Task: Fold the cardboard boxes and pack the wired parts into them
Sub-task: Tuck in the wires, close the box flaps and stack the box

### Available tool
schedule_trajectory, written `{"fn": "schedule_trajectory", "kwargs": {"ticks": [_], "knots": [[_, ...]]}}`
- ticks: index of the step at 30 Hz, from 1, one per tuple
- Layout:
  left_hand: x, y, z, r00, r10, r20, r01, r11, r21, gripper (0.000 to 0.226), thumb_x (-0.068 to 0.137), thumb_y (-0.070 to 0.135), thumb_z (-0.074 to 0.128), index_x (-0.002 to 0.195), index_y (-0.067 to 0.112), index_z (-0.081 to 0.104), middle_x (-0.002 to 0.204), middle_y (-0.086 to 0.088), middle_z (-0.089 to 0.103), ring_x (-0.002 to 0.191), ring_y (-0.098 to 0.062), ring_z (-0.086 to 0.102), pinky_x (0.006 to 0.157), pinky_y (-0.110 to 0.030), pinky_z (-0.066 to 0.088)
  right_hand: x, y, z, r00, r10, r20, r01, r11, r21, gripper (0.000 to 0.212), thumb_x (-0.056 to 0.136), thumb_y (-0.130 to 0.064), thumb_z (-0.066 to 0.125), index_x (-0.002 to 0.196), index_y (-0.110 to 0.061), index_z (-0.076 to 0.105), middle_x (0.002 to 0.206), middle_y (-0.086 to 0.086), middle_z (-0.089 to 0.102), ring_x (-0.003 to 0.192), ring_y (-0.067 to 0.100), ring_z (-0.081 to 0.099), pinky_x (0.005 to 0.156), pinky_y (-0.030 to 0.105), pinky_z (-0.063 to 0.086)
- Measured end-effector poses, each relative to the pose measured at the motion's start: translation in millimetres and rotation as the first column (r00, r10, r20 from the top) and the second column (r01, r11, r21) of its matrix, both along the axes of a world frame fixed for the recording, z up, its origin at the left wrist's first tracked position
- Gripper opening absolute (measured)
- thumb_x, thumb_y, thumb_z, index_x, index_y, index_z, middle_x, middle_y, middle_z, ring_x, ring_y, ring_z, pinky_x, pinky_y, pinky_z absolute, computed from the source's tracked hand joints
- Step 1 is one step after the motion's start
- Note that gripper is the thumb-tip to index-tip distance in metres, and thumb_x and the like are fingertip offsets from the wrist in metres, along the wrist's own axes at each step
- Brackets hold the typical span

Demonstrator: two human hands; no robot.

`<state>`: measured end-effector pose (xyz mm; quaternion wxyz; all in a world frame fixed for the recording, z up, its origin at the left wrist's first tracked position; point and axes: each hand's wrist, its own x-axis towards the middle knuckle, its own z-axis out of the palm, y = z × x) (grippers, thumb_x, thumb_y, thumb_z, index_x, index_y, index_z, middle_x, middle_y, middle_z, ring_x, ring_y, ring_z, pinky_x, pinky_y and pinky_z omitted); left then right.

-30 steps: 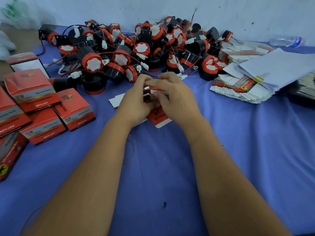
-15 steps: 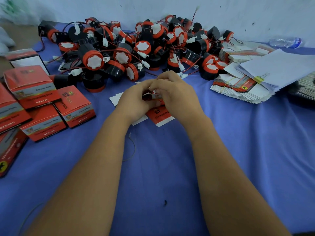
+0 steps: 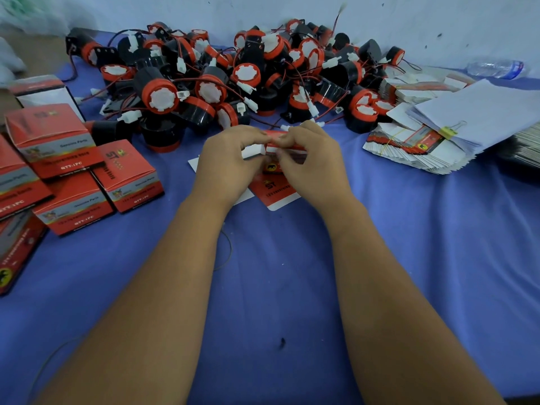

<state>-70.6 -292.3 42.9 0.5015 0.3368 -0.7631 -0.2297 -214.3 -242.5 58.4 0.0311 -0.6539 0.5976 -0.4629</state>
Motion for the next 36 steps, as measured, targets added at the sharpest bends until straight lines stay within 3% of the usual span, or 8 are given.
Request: {"fn": "schedule_trajectory", "kwargs": {"ticks": [8,15,19,25,28,30,32,36], "knots": [[-3,-2,0,0.996,0.059,0.06,-0.054,0.995,-0.086,0.03,0.078,0.001,0.072,0.106,0.011,0.076,0.102,0.018,0.057,0.1,0.01,0.047,0.086,0.002,0.036,2,-1,1,0.999,-0.008,0.037,0.006,0.998,0.058,0.017,0.08,0.008,0.061,0.087,-0.005,0.07,0.089,-0.007,0.052,0.081,0.011,0.051,0.066,0.012,0.04],[-3,-2,1,0.987,0.076,0.144,-0.064,0.994,-0.083,0.018,0.082,0.003,0.07,0.098,0.01,0.074,0.1,0.012,0.059,0.094,0.006,0.047,0.082,-0.003,0.038,3,-4,-1,0.999,-0.044,-0.002,0.044,0.997,0.071,0.011,0.08,0.005,0.059,0.08,-0.004,0.066,0.088,-0.001,0.052,0.081,0.025,0.054,0.073,0.045,0.049],[-4,0,1,0.967,0.114,0.228,-0.099,0.992,-0.075,0.01,0.087,0.011,0.07,0.096,0.013,0.074,0.109,0.0,0.067,0.103,-0.018,0.058,0.087,-0.036,0.048,3,-4,-3,0.994,-0.067,-0.087,0.073,0.995,0.065,0.014,0.078,0.002,0.059,0.082,-0.008,0.068,0.093,0.006,0.058,0.089,0.025,0.054,0.092,0.052,0.045],[-5,5,3,0.935,0.195,0.296,-0.168,0.979,-0.114,0.014,0.09,0.015,0.068,0.101,0.011,0.074,0.115,-0.002,0.069,0.107,-0.029,0.058,0.088,-0.045,0.047,-5,-3,-6,0.981,-0.142,-0.134,0.143,0.99,-0.002,0.025,0.086,-0.009,0.067,0.106,-0.022,0.075,0.091,0.002,0.061,0.094,0.018,0.05,0.08,0.029,0.043],[-5,9,4,0.923,0.237,0.304,-0.181,0.963,-0.199,0.017,0.086,0.007,0.067,0.103,0.007,0.073,0.114,-0.006,0.07,0.105,-0.032,0.06,0.088,-0.045,0.048,-12,0,-5,0.99,-0.119,0.073,0.114,0.991,0.069,0.044,0.084,0.0,0.062,0.121,-0.023,0.066,0.095,-0.013,0.065,0.098,0.004,0.058,0.083,0.008,0.044],[-4,9,5,0.921,0.242,0.307,-0.18,0.96,-0.216,0.02,0.086,0.003,0.066,0.103,0.008,0.074,0.111,-0.008,0.071,0.103,-0.033,0.06,0.087,-0.048,0.048,-13,2,-5,0.982,-0.118,0.145,0.106,0.99,0.089,0.047,0.084,0.004,0.058,0.122,-0.023,0.063,0.094,-0.016,0.065,0.098,0.002,0.06,0.082,0.001,0.042],[-4,7,5,0.922,0.245,0.3,-0.19,0.961,-0.202,0.017,0.086,0.003,0.066,0.1,0.007,0.075,0.107,-0.008,0.071,0.1,-0.033,0.061,0.084,-0.051,0.048,-10,2,-5,0.986,-0.127,0.111,0.116,0.988,0.098,0.046,0.084,0.003,0.056,0.121,-0.022,0.064,0.098,-0.011,0.07,0.099,0.007,0.062,0.082,0.008,0.047],[-8,5,6,0.904,0.262,0.338,-0.222,0.963,-0.153,0.015,0.086,0.004,0.063,0.097,0.008,0.072,0.111,-0.004,0.066,0.102,-0.031,0.056,0.08,-0.046,0.046,-7,1,-3,0.986,-0.165,0.011,0.163,0.981,0.105,0.047,0.083,0.0,0.05,0.123,-0.022,0.065,0.109,-0.003,0.072,0.103,0.018,0.064,0.085,0.039,0.054]]}}
